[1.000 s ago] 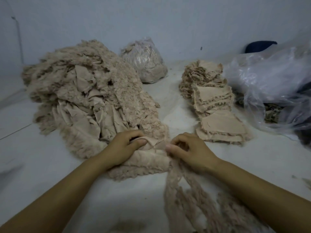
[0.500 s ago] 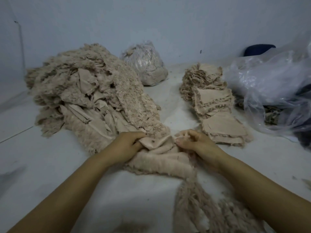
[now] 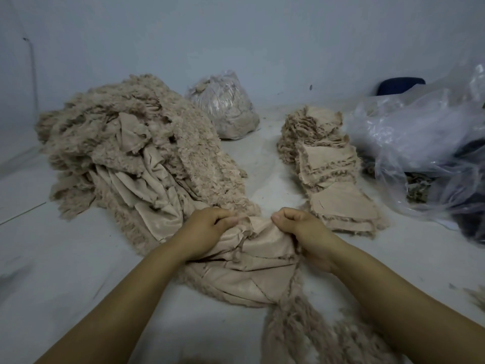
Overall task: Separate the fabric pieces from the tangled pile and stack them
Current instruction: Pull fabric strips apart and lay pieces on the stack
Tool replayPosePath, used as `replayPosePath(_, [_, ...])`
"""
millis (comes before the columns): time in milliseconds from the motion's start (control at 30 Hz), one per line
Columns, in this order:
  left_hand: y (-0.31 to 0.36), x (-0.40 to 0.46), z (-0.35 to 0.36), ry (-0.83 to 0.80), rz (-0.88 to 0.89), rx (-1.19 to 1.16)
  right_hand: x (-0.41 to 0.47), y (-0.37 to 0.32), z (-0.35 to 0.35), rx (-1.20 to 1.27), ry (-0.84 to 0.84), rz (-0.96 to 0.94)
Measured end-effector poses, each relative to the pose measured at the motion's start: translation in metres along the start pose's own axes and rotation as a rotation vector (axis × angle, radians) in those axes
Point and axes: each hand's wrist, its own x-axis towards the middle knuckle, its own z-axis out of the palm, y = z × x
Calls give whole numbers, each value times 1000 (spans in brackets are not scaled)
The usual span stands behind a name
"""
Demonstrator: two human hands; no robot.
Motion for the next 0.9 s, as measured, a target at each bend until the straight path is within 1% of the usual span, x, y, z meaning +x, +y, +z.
replayPosePath(33, [1,1,1,11,34,-26,0,0,1,34,-11,14])
replayPosePath(100, [7,1,7,35,108,-64,0,0,7,-36,-42,9])
replayPosePath(167, [4,4,13,126,118,-52,1,0,12,-91,-19,-69])
replayPosePath(233, [-11,9,4,264,-17,-31,2,-2,7,-3,123,-118])
replayPosePath(267, [-22,11,-2,312,-108,6,3,-3,2,57,202,-120])
replayPosePath(300, [-32,10,-8,329,-160,63,2,-4,-5,94,265,-112])
replayPosePath(333, [-39,9,-11,299,-157,132,2,-3,-10,107,299,-102])
replayPosePath(367, [-38,8,-10,249,-100,185,3,-2,-12,102,307,-91])
replayPosePath(400, [-30,7,-7,208,-6,182,4,-2,-11,92,298,-86])
replayPosePath(433, [-19,6,-2,165,71,121,5,-2,-8,79,285,-88])
replayPosePath(467, [-7,7,5,112,101,20,7,-2,-3,81,273,-103])
replayPosePath(567, [13,9,21,-124,10,-332,8,-5,3,206,276,-148])
replayPosePath(600, [13,8,24,-168,-22,-415,8,-5,2,268,260,-151])
replayPosePath(633, [12,7,25,-170,-36,-475,8,-6,-3,300,216,-147])
replayPosePath(700, [12,5,25,-194,-26,-577,6,-9,-12,287,23,-110])
replayPosePath(767, [17,5,23,-223,64,-528,5,-14,-19,145,-163,-22])
replayPosePath(800, [20,6,22,-234,105,-478,5,-18,-19,53,-208,-7])
replayPosePath(833, [23,6,22,-235,125,-450,6,-20,-18,-37,-197,-30])
replayPosePath(867, [23,7,20,-215,121,-440,8,-22,-17,-89,-127,-71])
replayPosePath(900, [20,7,18,-188,103,-428,12,-21,-16,-96,-21,-129])
